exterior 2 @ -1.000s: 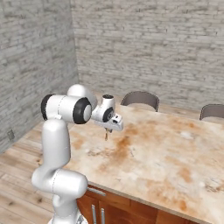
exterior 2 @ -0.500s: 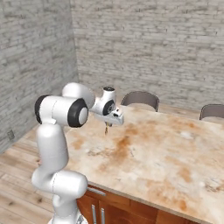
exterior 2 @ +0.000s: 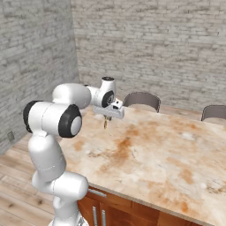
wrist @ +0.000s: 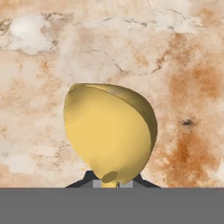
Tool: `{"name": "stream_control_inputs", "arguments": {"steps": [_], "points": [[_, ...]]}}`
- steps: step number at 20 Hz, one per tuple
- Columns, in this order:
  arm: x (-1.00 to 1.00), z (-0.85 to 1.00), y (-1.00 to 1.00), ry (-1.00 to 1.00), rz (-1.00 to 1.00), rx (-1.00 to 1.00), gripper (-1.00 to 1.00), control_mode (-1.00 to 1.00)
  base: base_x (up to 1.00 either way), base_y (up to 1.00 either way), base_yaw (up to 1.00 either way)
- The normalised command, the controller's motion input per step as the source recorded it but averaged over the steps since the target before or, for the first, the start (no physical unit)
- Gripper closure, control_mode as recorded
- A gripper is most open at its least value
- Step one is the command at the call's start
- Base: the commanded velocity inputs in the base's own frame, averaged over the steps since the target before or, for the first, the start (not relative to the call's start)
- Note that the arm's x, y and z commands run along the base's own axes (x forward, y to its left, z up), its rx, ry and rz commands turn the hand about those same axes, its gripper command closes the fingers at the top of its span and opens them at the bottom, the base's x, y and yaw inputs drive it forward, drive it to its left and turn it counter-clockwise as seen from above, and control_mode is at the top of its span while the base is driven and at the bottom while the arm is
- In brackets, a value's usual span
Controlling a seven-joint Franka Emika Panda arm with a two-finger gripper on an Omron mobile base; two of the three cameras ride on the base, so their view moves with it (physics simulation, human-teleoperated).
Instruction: Organize the utensils by type. Pick up the wooden spoons from the counter and place them in the open cabinet. Then pick up the metallic utensils from the counter and place them in the open drawer.
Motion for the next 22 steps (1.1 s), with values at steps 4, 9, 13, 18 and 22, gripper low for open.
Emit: {"name": "stream_control_inputs", "arguments": {"steps": [4, 9, 13, 18, 22], "points": [[-0.47, 0.38, 0.0, 0.0, -0.01, 0.0, 1.0, -1.0, 0.0, 0.0, 0.0], [-0.44, 0.38, 0.0, 0.07, -0.06, 0.0, 1.0, -1.0, 0.0, 0.0, 0.0], [-0.38, 0.37, 0.02, 0.04, -0.07, 0.0, 1.0, -1.0, 0.0, 0.0, 0.0], [0.0, 0.0, 0.0, 0.0, 0.0, 0.0, 1.0, 1.0, -0.02, 0.02, -0.03], [0.0, 0.0, 0.0, 0.0, 0.0, 0.0, 1.0, 1.0, -0.16, -0.02, -0.08]]}}
